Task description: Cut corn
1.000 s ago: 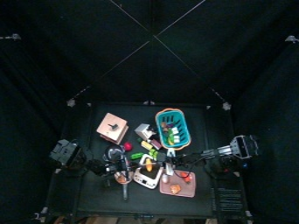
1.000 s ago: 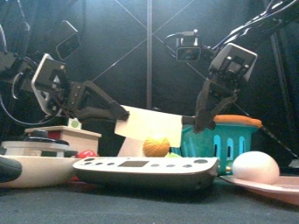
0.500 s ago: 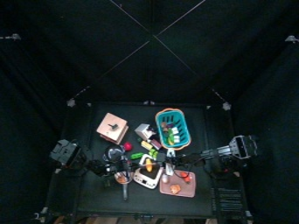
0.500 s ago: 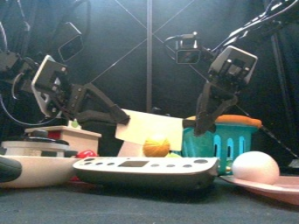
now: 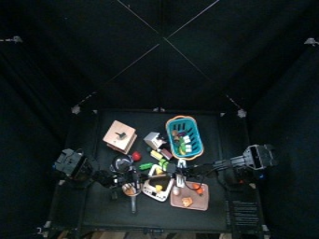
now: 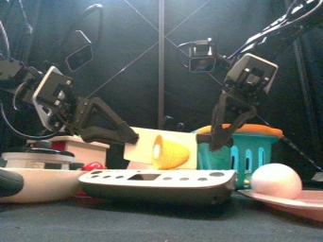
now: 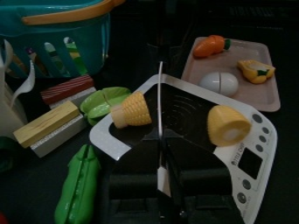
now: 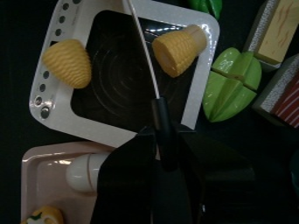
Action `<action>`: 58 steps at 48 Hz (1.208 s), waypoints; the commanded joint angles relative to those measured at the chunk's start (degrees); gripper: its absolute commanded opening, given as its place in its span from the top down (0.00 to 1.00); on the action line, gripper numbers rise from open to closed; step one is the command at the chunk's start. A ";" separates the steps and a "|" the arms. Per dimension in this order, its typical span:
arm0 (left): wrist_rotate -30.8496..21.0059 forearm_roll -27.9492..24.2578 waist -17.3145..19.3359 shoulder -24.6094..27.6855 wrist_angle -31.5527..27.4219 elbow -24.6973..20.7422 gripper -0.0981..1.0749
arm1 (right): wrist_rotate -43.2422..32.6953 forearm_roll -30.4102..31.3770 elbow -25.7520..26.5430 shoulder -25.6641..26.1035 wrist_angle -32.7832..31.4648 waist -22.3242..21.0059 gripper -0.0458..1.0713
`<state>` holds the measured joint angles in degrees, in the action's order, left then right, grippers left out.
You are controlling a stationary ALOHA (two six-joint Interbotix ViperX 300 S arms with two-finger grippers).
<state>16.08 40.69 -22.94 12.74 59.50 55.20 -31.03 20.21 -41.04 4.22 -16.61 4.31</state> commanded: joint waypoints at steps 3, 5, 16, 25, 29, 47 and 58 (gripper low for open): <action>0.00 -0.18 0.00 -0.70 0.26 -0.88 0.60 | -0.09 0.09 1.58 1.58 0.44 -0.53 0.46; 0.09 -0.18 0.00 -0.97 0.26 -0.97 0.60 | -0.09 0.09 1.67 1.76 0.26 -0.53 0.46; 0.44 -1.14 0.00 -3.78 0.62 -0.79 0.60 | -0.09 0.26 2.46 3.52 -0.44 -0.44 0.46; 0.44 -2.99 0.00 -6.06 1.32 -0.44 0.60 | 0.09 0.70 2.81 4.04 -0.44 -0.44 0.46; 0.44 -3.25 0.00 -6.24 1.58 -0.35 0.60 | 0.09 0.88 2.99 4.04 -0.44 -0.35 0.46; 0.44 -3.25 0.00 -6.06 1.76 -0.18 0.60 | 0.18 0.88 3.08 4.04 -0.44 -0.35 0.46; 0.53 -3.87 0.00 -6.86 2.72 -0.09 0.60 | 0.18 0.97 3.16 4.22 -0.44 -0.26 0.46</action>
<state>16.61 37.79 -22.94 7.65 61.08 55.81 -30.85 21.01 -40.25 6.06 -17.49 4.39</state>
